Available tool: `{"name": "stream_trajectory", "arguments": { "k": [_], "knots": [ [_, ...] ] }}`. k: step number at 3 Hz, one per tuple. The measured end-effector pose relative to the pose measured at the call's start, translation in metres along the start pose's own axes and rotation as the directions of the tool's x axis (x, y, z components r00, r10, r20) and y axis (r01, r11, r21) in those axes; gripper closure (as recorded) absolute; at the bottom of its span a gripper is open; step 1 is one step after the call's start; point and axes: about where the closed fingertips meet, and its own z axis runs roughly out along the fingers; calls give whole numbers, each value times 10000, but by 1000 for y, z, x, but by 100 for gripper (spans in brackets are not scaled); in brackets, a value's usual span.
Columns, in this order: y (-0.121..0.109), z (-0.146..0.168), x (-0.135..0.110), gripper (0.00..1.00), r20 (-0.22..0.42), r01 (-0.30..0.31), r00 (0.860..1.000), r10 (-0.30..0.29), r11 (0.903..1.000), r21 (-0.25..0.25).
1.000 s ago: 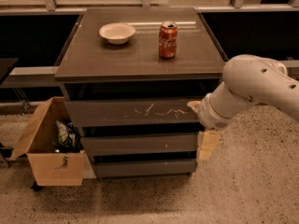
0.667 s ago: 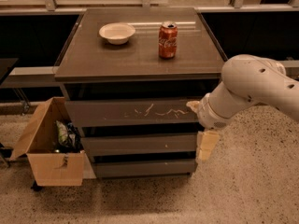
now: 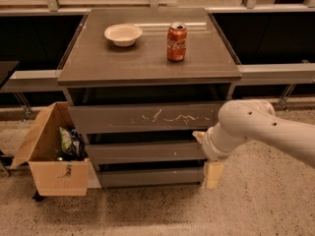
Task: Open bottom drawer
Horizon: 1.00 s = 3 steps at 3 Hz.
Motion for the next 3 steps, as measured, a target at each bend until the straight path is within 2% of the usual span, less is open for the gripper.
{"name": "stream_trajectory", "arguments": {
  "k": [1,2,3],
  "knots": [
    [12,67,18,0,50,558,9984,-557,9974,-446],
    [15,131,31,0,630,811,9952,-750,9916,-1007],
    [2,207,40,0,1564,895,9855,-655,9843,-1521]
  ]
}}
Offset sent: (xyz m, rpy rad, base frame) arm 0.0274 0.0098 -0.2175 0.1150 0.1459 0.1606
